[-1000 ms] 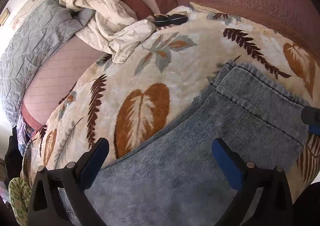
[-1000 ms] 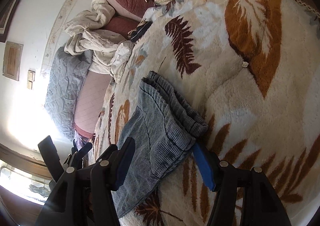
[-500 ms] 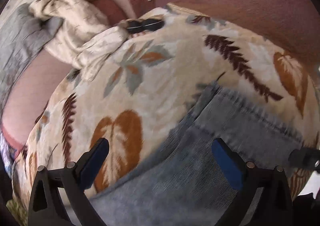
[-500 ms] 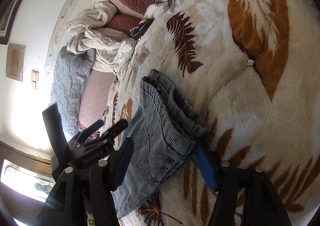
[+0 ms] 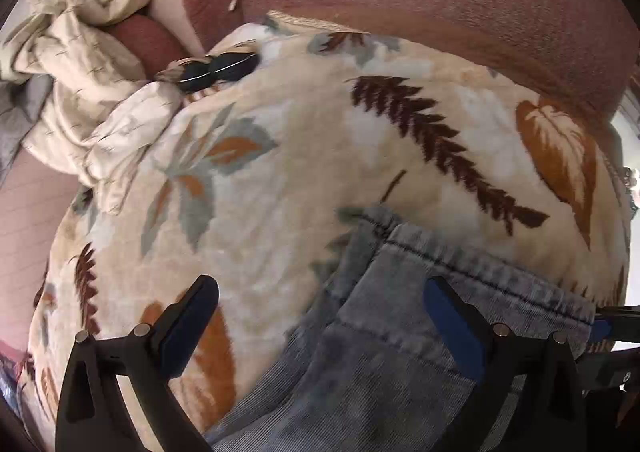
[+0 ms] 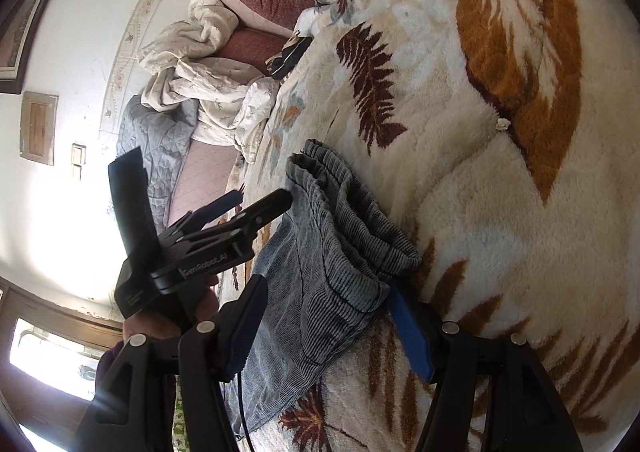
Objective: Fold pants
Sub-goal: 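Close the left tool on the folded leg edge while the right tool grips beside it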
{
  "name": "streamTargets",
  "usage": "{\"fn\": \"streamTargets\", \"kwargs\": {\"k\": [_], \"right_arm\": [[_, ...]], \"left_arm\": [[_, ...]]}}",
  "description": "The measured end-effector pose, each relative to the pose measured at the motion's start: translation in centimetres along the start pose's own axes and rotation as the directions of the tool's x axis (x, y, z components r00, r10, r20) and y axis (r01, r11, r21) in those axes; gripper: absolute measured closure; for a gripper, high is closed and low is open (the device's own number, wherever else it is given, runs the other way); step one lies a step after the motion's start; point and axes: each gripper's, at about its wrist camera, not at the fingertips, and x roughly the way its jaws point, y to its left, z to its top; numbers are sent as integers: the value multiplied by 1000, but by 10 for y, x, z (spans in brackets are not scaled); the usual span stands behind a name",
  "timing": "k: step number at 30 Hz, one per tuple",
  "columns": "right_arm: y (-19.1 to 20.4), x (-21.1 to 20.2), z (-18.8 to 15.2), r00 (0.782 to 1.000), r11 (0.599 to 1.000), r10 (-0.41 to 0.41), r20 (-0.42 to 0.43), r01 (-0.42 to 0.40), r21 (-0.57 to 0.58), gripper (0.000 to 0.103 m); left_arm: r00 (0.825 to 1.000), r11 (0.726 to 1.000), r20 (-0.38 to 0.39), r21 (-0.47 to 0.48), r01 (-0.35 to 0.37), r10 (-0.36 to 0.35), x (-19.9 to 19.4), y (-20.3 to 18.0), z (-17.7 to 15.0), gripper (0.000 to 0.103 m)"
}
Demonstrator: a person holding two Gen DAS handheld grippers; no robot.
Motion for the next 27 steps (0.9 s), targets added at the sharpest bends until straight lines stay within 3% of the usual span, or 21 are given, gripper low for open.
{"fn": "streamTargets", "kwargs": {"k": [4,9,14,20,27], "right_arm": [[-1,1,1,1000,1000,7,-4,-7,1,37],[-1,3,2,1000,1000,13,-8,-13,0,37],[-2,3,3,1000,1000,20,-11,-20,-1,37],[-2,4,4,1000,1000,27,-13,-27,-5,37],[0,5,5,999,999,37,-16,-37,-12,37]], "left_arm": [[999,998,9,44,42,-42,4,-7,5,2],[992,991,-8,45,129,-129,13,-5,13,14],[974,974,-33,17,225,-225,23,-1,20,36],[958,954,-58,86,286,-282,30,-12,24,39],[923,925,-72,11,379,-377,37,4,21,39]]}}
